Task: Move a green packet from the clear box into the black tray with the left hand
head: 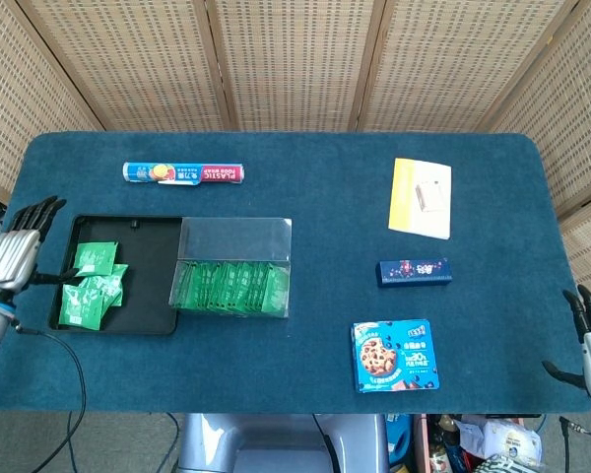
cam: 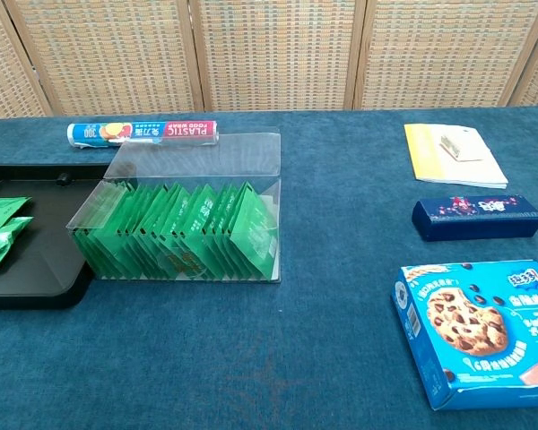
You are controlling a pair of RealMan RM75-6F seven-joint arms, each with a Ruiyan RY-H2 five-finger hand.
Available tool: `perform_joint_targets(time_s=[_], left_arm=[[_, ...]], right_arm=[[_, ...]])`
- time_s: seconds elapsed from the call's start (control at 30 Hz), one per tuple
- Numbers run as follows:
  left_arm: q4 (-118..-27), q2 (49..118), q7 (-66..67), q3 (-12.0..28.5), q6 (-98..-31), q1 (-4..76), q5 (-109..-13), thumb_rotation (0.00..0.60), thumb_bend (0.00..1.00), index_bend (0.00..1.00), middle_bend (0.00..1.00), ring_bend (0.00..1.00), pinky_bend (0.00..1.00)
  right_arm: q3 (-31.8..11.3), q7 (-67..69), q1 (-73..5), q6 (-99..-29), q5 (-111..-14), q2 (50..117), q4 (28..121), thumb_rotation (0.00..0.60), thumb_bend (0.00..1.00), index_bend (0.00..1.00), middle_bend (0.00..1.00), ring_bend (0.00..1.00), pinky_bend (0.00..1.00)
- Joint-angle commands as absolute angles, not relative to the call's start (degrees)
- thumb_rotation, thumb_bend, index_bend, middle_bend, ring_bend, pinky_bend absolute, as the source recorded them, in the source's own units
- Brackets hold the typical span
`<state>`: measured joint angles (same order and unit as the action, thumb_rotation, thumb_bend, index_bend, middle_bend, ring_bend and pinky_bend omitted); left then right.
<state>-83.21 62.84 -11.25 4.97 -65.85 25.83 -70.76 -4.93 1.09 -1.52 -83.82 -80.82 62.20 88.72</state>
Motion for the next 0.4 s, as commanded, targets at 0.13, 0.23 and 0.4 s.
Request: perform_joint_targets(time_s=[0.13,0.23,0.4], left_arm=[[-89.57,64.32,-1.7,3.39,-75.55,18.84,-70.07,0.6,0.2,0.0,0.0,0.0,0.0],[-91.66,65.06,1.79,2.76,-78.04,17.03,-70.29,0.6,0.2,0.0,0.0,0.0,0.0],[-93.71,64.57,4.02,3.23,-81.42,15.46,-72.06,0.6,0.2,0.0,0.0,0.0,0.0]], right_arm=[[-4.93,1.52,-1.11,-85.46,-82.23,62.27,88.63,0.6,0.0,0.0,0.0,0.0,0.0],[-4.92,1.89,-0.93,-86.06,-82.66,62.07,88.8,0.6,0.0,0.0,0.0,0.0,0.0],[-5.08,2.21,-0.83,-86.73,-83.05,61.8,88.92,0.6,0.0,0.0,0.0,0.0,0.0]])
